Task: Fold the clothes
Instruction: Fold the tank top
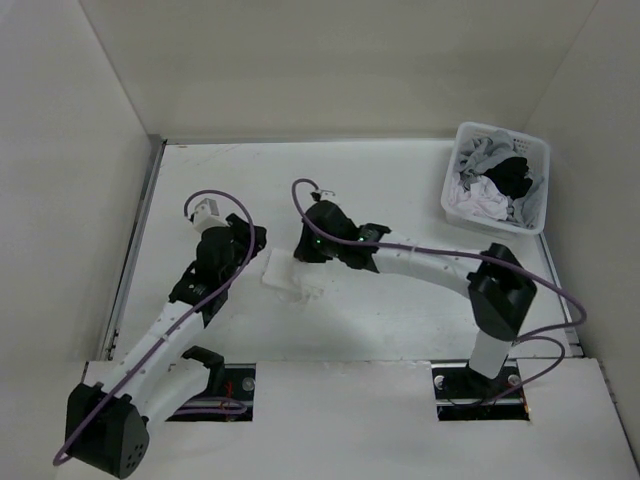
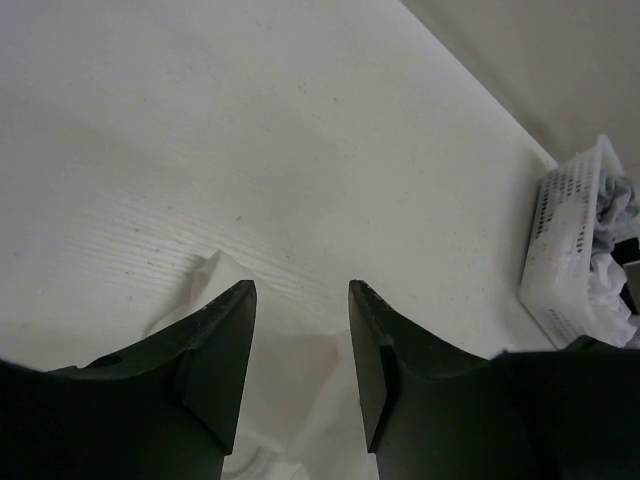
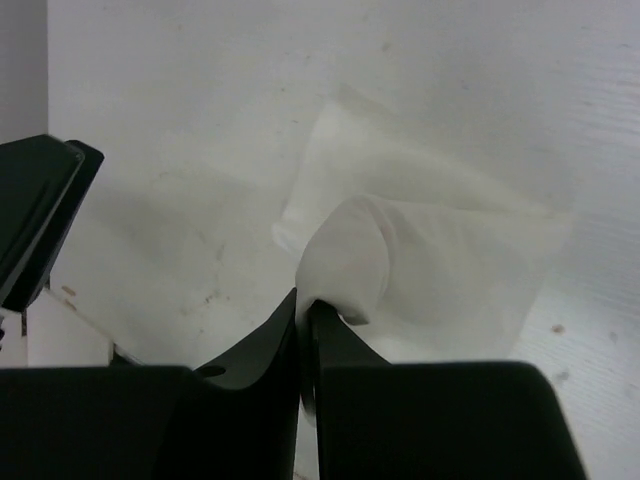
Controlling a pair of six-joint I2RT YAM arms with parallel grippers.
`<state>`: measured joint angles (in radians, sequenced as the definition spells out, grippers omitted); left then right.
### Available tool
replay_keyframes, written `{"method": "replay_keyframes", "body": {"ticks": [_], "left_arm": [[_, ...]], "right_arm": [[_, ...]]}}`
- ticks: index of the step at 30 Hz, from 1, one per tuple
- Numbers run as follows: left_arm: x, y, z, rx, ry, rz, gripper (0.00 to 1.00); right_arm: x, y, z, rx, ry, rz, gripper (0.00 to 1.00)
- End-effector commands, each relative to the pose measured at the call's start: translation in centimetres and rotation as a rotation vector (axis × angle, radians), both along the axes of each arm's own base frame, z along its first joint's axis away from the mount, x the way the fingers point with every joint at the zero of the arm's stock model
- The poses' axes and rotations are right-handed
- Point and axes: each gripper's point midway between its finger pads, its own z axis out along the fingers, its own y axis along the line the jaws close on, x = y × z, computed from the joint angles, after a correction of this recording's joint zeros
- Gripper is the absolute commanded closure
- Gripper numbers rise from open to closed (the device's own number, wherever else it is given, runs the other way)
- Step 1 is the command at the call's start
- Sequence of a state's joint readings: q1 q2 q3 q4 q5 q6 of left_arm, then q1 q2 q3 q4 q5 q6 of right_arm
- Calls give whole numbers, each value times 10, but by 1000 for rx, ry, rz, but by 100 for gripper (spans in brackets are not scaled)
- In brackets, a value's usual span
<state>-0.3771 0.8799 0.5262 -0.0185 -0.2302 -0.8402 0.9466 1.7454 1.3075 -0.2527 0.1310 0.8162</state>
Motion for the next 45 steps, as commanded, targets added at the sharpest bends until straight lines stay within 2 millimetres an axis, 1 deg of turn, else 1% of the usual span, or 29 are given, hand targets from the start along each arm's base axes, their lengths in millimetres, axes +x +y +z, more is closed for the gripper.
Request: {"method": "replay_keyframes", "body": {"ticks": [1,3,4,6,7,8,9,10,11,12,14,16,17,19,20,22,24,25,26,28,29,30,32,34,36,39,45], "left_arm": [[3,15,33,-21,-72,24,59],[3,22,35,-29,-76,35,59],[2,24,36,-36,-76,33,59],[0,28,36,-42,-78,35,59],[-1,30,36,-43,-77,39,59],[-1,32,37,-44,-79,42,59],[-2,33,37,-44,-80,46,59],[-3,34,39,-45,-83,46,59],[-3,34,40,-45,-85,48,59],[-3,34,42,-45,-88,49,59],[-2,30,41,-43,-81,37,59],[-2,18,32,-44,-55,3,59],[-2,9,24,-41,-34,-17,60],[-2,-11,6,-30,5,-66,60],[-3,-21,-3,-22,25,-88,60],[-7,-35,-19,-8,61,-119,61],[-15,-42,-31,-7,85,-137,64],[-21,-41,-36,-10,89,-134,65],[-27,-40,-39,-17,91,-131,65],[-41,-34,-50,-32,108,-118,65],[-48,-31,-58,-38,132,-106,65],[-56,-27,-66,-41,164,-95,63],[-69,-22,-80,-45,218,-73,56],[-81,-17,-95,-59,267,-52,49],[-88,-14,-107,-94,309,-31,44],[-93,-17,-119,-168,358,-17,39],[-80,-28,-132,-195,391,-35,36]], "right_arm": [[5,33,1,-13,8,46,90],[11,48,-11,-20,24,52,87],[12,57,-17,-18,36,60,83],[13,69,-29,-9,60,60,73],[11,74,-30,0,68,67,66],[9,78,-28,19,70,76,60],[6,82,-20,51,60,87,52],[5,84,-13,81,49,93,46],[3,86,2,132,24,102,41],[2,84,12,158,7,106,39],[-3,73,33,206,-37,100,40],[-5,60,40,217,-61,91,52],[-4,49,40,214,-69,78,63],[-4,28,35,198,-87,61,90],[-5,17,32,187,-98,52,98],[-13,-6,24,159,-135,44,100],[-19,-30,18,134,-185,23,100],[-23,-43,15,120,-202,9,98],[-28,-55,10,107,-211,-1,94],[-39,-77,-1,85,-217,-10,81],[-45,-85,-5,82,-216,-10,73],[-50,-92,-9,80,-212,-7,63],[-58,-102,-14,81,-208,-4,50],[-61,-109,-17,85,-208,-11,40],[-58,-114,-15,88,-214,-22,35],[-57,-112,-14,94,-222,-13,30],[-58,-108,-17,94,-217,9,27]]}}
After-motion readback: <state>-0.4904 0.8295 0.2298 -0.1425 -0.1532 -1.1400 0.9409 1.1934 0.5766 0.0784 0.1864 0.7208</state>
